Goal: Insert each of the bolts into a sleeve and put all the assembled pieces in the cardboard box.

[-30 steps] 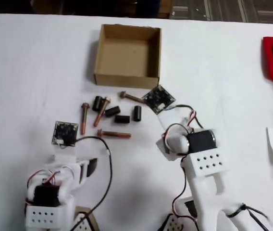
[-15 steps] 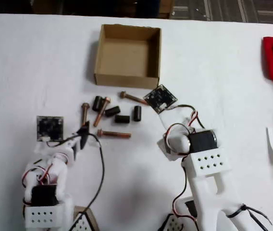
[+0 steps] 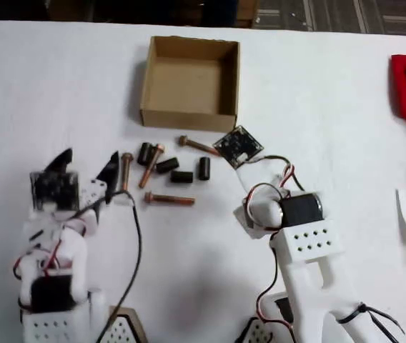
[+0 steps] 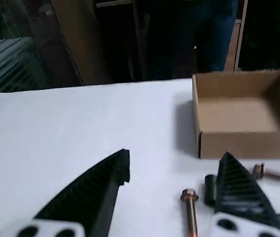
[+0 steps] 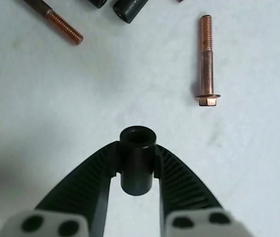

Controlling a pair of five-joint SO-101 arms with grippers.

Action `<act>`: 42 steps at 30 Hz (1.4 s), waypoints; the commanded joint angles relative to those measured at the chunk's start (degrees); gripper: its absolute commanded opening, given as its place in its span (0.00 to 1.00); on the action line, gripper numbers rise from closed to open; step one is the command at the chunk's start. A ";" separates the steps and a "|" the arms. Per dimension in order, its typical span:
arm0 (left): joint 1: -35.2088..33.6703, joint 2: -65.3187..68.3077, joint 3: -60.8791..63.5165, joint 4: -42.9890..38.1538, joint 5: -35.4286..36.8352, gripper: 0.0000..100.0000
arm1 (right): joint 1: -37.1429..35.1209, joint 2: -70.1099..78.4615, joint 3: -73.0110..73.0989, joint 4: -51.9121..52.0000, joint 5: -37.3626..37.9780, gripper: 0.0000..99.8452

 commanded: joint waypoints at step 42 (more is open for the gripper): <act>4.04 130.99 -105.80 44.92 -5.19 0.30 | 0.66 -2.07 -0.35 0.40 -0.44 0.02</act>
